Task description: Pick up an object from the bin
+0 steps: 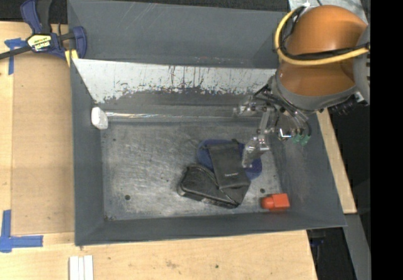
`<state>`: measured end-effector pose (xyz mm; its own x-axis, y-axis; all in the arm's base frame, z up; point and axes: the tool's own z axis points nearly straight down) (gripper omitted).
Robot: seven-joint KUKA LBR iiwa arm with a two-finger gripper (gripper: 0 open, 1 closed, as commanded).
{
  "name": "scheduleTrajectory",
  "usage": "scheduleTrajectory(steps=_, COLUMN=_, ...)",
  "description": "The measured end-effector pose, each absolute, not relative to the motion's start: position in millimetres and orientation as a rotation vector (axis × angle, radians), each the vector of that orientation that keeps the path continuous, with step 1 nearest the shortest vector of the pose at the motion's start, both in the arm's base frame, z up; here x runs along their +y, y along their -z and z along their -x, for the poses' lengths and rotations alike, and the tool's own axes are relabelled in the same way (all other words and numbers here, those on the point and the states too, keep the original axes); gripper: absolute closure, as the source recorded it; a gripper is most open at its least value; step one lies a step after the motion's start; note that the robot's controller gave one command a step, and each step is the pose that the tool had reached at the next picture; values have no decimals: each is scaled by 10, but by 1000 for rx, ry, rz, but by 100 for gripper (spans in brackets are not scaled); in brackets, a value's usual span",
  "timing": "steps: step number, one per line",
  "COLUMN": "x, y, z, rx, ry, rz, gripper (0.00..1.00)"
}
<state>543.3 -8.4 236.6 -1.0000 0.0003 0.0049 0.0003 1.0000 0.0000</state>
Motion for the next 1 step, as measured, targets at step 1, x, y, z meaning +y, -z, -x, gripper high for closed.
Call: scheduleTrajectory(steps=1, x=34, y=-1556, z=-5909, rx=-3136, ry=1, rz=-119, gripper=0)
